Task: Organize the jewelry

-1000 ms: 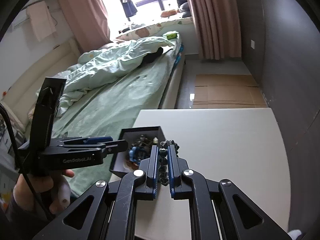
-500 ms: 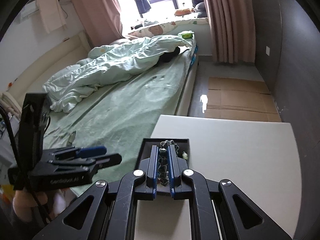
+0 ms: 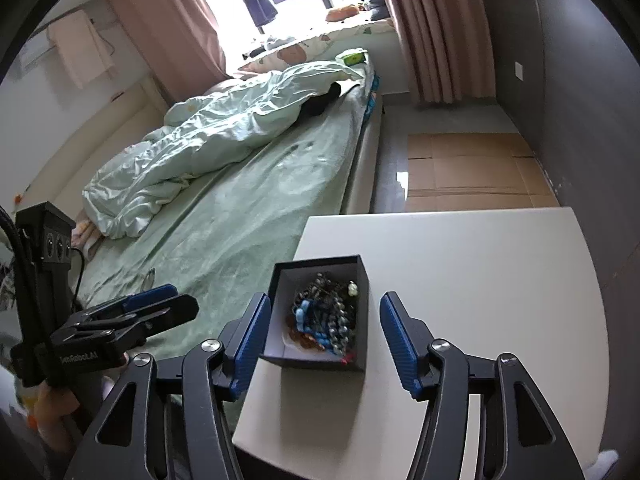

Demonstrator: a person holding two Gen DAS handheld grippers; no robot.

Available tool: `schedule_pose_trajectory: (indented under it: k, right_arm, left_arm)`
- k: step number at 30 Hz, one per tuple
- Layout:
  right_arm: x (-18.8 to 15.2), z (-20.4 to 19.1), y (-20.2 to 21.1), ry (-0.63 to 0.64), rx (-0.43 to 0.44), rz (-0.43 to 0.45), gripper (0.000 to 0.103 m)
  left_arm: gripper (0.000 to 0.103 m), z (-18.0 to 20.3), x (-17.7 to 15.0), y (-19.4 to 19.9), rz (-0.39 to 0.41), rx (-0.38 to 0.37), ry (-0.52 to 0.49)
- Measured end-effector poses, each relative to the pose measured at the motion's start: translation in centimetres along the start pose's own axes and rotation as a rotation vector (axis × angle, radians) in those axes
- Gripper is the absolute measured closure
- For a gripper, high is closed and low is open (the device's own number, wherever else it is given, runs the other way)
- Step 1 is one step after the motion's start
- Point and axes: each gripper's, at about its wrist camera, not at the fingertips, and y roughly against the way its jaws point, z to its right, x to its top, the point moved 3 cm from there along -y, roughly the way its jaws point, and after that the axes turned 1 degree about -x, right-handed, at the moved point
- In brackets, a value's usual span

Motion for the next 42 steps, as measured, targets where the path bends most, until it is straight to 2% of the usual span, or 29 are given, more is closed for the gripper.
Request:
schedule_pose_trajectory:
  k: [8, 10, 11, 15, 18, 28, 36, 42]
  right_arm:
    - [-1.3, 1.0, 2.8, -0.020, -0.011, 0.019, 0.024]
    - [-1.6, 1.3, 3.5, -0.027, -0.007, 0.021, 0.014]
    - [-1.8, 1.4, 3.9, -0.032, -0.006, 0.022, 0.012]
    - [-2.6, 1.7, 5.6, -0.042, -0.002, 0.033, 0.008]
    - [-3.3, 1.9, 6.7, -0.055, -0.001, 0.034, 0.000]
    - [-6.3, 2.3, 11.2, -0.046, -0.027, 0.083, 0.000]
    - [-8.8, 1.5, 15.0, -0.007, -0.024, 0.129, 0.000]
    - [-10.2, 0.7, 17.3, 0.024, -0.031, 0.183, 0.000]
  left_arm:
    - [0.005, 2.6, -1.2, 1.9, 0.036, -0.004, -0.040]
    - [0.002, 3.2, -1.6, 2.6, 0.045, -0.003, -0.046]
    - [0.001, 3.4, -1.7, 2.8, 0.050, 0.001, -0.051]
    - [0.000, 4.6, -2.6, 4.2, 0.070, 0.010, -0.075]
    - [0.000, 5.6, -3.4, 5.6, 0.097, 0.022, -0.094]
    - [0.000, 8.7, -6.6, 10.0, 0.207, 0.074, -0.159]
    - [0.000, 10.2, -9.4, 13.4, 0.275, 0.050, -0.189]
    - [0.000, 10.6, -11.3, 17.0, 0.374, 0.052, -0.194]
